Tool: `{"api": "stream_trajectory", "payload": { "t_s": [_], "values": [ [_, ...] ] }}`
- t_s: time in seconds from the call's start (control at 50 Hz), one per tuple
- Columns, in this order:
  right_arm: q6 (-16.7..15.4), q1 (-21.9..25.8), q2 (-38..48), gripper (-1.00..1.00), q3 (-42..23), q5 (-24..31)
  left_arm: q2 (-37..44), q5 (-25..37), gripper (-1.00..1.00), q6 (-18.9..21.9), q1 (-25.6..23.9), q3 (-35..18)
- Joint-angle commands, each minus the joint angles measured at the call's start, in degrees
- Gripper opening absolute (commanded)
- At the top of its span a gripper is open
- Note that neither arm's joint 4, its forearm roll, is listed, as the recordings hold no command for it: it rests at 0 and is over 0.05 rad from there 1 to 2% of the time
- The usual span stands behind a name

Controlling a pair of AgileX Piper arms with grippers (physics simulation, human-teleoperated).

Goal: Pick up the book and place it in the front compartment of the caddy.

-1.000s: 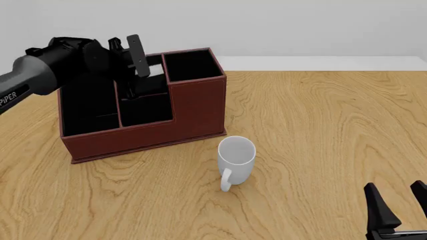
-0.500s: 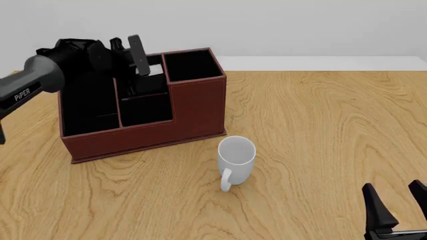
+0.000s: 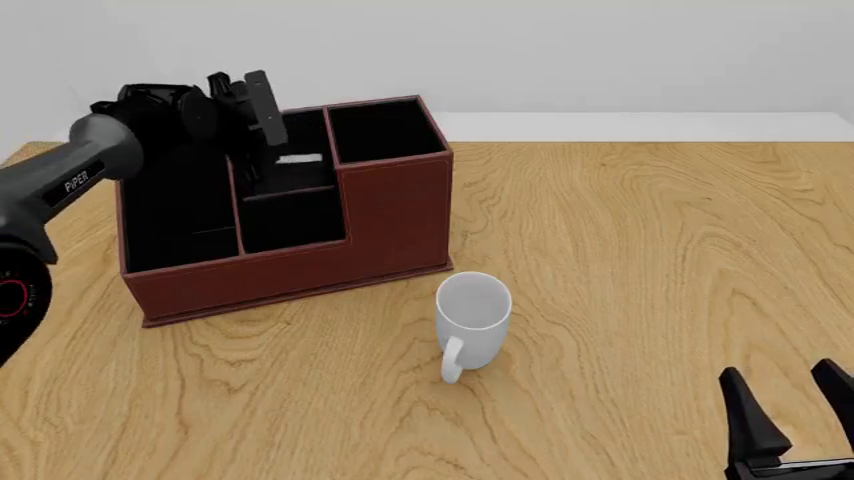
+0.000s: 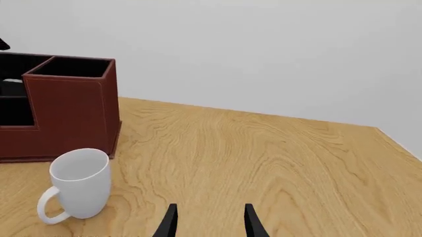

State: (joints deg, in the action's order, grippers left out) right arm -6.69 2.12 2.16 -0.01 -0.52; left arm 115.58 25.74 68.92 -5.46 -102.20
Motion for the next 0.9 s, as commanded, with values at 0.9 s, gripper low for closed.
{"api": "stream_trajectory", "payload": {
  "t_s": [0.9],
  "values": [
    [2.05,1.05,-1.88,1.00,-0.02,0.18,-43.50,6.23,1.00,-15.38,-12.35,25.93]
  ]
}}
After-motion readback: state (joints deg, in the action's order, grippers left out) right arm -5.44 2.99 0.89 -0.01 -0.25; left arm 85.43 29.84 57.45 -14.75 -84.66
